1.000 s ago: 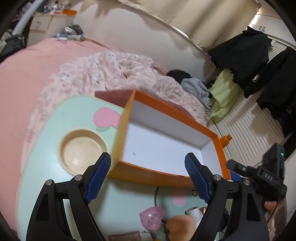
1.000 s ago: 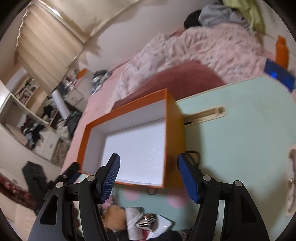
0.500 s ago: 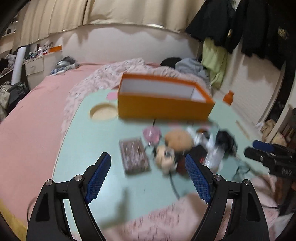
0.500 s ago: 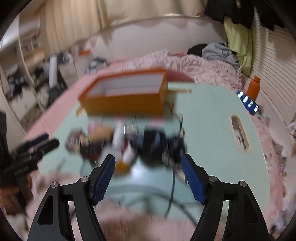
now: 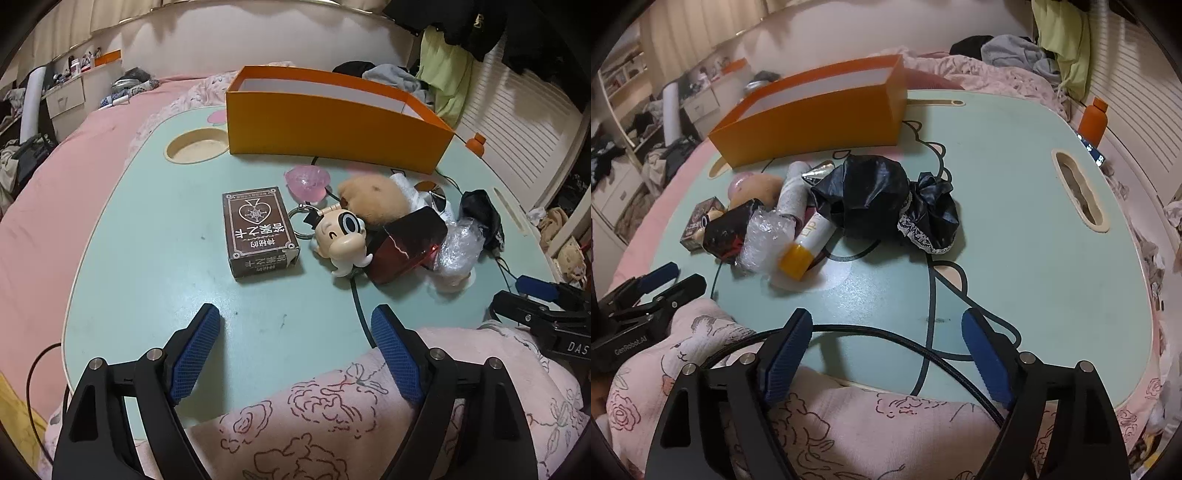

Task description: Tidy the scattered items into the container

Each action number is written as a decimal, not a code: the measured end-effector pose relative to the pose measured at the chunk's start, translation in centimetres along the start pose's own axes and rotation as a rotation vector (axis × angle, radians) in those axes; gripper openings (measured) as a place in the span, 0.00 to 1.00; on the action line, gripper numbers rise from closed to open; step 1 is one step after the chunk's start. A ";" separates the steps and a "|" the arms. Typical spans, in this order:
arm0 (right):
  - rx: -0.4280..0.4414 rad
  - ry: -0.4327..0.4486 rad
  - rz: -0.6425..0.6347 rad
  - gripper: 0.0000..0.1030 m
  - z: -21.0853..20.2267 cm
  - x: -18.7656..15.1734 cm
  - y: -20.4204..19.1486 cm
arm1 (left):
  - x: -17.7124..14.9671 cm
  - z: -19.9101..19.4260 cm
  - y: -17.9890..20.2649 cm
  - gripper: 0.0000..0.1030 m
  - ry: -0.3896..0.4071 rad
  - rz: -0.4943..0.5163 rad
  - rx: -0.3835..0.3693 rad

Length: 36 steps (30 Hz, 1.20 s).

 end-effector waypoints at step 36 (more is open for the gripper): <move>0.057 -0.026 -0.006 1.00 0.5 0.5 -0.9 | 0.9 -1.4 -1.1 0.91 0.034 -0.026 -0.031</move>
Point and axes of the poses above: each gripper's, at about its wrist camera, not at the fingertips, and z roughly the way its jaws point, y to its right, x to its top, the point moved 9 cm from there along z, roughly the way its jaws point, and after that the axes turned 1 degree about z, right-handed, at the moved point
